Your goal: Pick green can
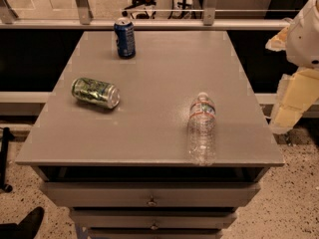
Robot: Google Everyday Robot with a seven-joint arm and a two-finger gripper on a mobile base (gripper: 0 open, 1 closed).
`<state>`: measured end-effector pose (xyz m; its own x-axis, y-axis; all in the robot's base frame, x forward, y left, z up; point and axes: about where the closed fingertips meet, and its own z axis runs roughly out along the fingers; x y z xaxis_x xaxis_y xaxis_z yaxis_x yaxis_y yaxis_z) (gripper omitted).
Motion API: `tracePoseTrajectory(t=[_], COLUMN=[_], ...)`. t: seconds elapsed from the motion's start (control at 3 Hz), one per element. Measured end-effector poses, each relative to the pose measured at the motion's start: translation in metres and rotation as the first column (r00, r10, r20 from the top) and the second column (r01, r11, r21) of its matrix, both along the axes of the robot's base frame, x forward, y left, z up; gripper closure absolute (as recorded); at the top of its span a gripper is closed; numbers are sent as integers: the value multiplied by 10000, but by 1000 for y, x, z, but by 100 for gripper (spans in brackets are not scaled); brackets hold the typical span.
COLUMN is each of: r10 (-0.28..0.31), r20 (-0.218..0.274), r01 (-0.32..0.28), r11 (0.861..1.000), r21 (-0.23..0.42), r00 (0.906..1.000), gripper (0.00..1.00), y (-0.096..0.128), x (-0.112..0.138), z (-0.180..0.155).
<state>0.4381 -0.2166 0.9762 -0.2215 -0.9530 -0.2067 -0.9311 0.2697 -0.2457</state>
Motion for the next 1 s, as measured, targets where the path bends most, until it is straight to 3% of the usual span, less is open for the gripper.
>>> tracePoseTrajectory(t=[0.33,1.0], r10=[63,874], r20=[23,60], r01=[-63,-876], r11=[9999,9901], r21=[100,1096], r00=[10000,9962], gripper=[0,0], y=[8,112], x=[5,56], z=[-1,-22])
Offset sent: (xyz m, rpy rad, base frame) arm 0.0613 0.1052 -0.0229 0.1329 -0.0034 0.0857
